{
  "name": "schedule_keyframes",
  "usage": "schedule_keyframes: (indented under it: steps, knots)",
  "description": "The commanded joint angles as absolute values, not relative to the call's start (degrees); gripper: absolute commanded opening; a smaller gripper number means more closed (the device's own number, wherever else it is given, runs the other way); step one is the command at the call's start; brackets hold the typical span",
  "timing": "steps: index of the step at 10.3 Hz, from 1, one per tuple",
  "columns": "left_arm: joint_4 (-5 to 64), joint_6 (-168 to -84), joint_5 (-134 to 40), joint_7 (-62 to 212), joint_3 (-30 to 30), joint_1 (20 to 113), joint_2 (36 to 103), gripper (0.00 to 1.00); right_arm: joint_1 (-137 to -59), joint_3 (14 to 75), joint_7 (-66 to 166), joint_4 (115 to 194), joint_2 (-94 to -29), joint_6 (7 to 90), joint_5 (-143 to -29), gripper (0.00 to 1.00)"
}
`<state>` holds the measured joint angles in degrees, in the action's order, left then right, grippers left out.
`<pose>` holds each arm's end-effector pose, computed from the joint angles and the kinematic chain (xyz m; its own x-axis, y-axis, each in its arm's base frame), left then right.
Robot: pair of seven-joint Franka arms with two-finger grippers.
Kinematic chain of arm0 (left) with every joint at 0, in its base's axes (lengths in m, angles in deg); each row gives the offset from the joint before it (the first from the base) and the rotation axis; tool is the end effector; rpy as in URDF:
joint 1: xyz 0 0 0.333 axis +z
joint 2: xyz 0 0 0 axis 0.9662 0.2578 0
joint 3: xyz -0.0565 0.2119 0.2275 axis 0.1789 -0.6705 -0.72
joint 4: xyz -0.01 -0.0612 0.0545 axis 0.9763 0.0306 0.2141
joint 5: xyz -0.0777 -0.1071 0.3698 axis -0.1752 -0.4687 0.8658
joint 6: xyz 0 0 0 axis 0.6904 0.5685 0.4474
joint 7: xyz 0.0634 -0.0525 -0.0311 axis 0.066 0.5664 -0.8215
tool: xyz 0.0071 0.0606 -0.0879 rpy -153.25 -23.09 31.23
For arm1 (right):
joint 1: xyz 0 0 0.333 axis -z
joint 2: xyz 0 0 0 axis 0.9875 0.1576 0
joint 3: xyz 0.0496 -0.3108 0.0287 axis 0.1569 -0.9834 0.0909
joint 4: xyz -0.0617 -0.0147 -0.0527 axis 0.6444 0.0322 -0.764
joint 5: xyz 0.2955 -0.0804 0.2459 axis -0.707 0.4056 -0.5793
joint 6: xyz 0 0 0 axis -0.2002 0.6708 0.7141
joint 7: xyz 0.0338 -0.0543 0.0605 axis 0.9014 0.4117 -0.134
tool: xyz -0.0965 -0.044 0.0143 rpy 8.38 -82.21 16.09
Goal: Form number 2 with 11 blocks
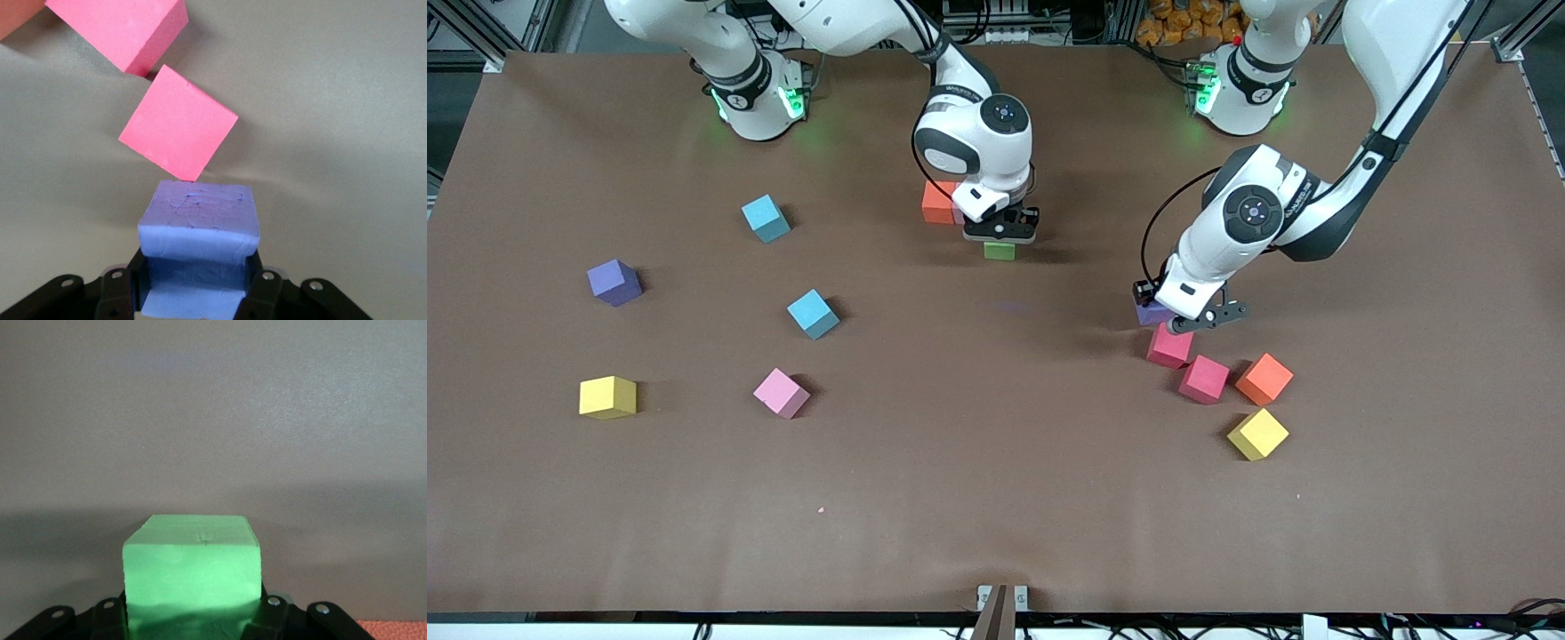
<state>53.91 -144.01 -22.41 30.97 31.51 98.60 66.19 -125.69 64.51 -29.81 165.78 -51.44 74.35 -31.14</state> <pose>0.5039 -0.2377 0.2717 0.9612 0.2581 -0.0970 0.2637 -0.9633 0.0502 0.3244 0.5334 0.1930 0.9967 -0.0626 0.0520 -0.0640 -0.9976 0.0270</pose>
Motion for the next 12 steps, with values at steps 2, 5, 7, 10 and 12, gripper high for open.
schedule_keyframes:
  steps: [2,5,7,10,12]
  knots:
    - [51.46,-142.99,-23.05,29.2,31.69,97.83,66.8,0.17,-125.49,65.13,-30.01,165.19,-50.59,74.54,-32.01,0.61]
    - [50.49,-142.99,-23.05,28.58,31.69,97.65,67.59,0.17,-125.49,65.04,-29.75,165.19,-50.59,74.63,-32.01,1.0]
    - [49.35,-142.99,-23.05,28.05,31.69,97.39,68.11,0.17,-125.49,65.04,-29.57,165.19,-50.68,74.54,-32.01,1.0]
    - [44.62,-141.6,-22.78,25.16,31.51,94.06,71.88,0.17,-125.41,65.04,-28.79,165.02,-51.21,74.37,-31.75,1.0]
    - [40.57,-138.78,-22.52,24.01,30.9,91.86,74.52,0.17,-124.45,64.87,-26.68,164.67,-52.0,73.84,-32.01,1.0]
